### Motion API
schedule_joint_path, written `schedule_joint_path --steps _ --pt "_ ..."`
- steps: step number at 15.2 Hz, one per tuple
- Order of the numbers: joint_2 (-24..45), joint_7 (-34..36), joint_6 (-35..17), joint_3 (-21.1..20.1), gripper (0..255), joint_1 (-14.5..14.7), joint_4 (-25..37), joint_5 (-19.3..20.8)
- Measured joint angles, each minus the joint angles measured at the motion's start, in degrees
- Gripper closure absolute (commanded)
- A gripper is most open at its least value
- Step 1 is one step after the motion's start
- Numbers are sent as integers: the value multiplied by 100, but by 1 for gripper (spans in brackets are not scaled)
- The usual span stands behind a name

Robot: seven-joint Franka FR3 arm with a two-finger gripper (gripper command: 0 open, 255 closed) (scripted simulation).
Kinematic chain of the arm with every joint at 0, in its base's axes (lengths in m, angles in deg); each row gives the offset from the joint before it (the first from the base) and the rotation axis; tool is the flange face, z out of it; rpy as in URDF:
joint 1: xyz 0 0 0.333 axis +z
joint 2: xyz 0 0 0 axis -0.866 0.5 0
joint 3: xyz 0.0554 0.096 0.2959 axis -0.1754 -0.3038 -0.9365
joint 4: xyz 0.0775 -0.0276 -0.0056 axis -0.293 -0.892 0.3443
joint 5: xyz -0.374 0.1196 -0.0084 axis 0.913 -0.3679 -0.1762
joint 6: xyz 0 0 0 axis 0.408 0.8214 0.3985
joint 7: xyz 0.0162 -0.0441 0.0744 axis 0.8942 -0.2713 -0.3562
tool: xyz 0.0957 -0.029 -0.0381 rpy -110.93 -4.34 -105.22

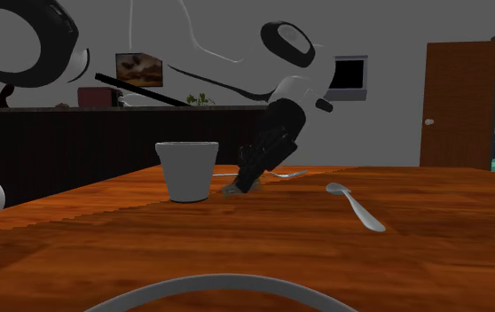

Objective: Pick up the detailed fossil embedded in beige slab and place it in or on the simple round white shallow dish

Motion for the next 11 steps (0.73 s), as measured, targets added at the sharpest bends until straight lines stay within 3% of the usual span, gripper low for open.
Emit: schedule_joint_path --steps 11 --pt "166 -483 823 54 255 280 1091 350"
